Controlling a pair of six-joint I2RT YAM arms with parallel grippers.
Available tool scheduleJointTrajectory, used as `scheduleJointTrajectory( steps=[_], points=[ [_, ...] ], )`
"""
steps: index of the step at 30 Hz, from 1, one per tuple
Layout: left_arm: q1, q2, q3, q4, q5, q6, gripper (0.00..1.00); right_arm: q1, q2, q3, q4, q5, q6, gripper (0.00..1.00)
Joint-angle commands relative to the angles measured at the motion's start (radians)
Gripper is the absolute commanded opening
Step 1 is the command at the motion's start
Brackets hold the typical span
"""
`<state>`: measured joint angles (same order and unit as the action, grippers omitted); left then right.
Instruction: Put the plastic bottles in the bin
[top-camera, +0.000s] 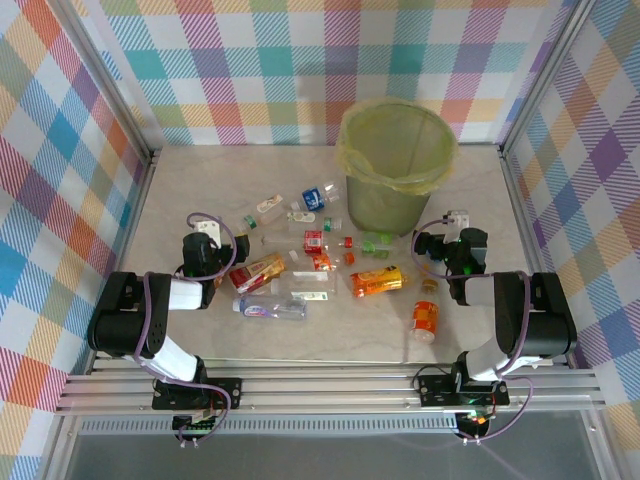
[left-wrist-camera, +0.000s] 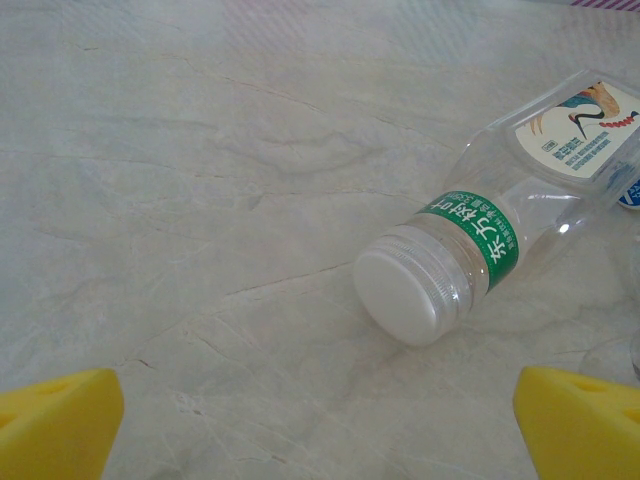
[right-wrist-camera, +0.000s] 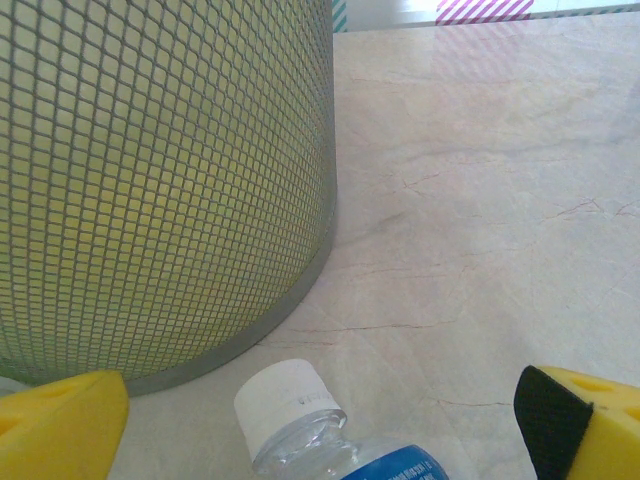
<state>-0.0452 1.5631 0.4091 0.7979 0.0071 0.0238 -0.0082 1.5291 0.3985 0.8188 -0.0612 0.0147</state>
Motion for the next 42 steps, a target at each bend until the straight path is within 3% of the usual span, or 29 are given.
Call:
scheduleJointTrajectory(
  steps=[1,8,17,24,35,42],
  points=[
    [0.005,0.005,0.016,0.009,-0.002,0.008,1.00,-0.006,0.005,0.011,0.014,-0.004,0.003,1.00],
    [0.005,0.003,0.011,0.014,-0.001,0.008,1.00,-0.007,0.005,0.008,0.017,-0.005,0.003,1.00],
    [0.005,-0.107,0.065,-0.163,-0.020,0.002,1.00,-0.007,-0.142,0.043,-0.163,0.049,0.018,1.00],
    [0.005,-0.265,0.118,-0.341,-0.041,-0.022,1.00,-0.007,-0.366,0.175,-0.610,0.141,0.126,1.00],
    [-0.001,-0.560,0.143,-0.619,-0.091,-0.195,1.00,0.011,-0.621,0.434,-1.544,0.189,0.459,1.00],
    [-0.002,-0.615,0.159,-0.682,-0.040,-0.305,1.00,0.149,-0.718,0.491,-1.932,0.187,0.650,1.00]
  ],
)
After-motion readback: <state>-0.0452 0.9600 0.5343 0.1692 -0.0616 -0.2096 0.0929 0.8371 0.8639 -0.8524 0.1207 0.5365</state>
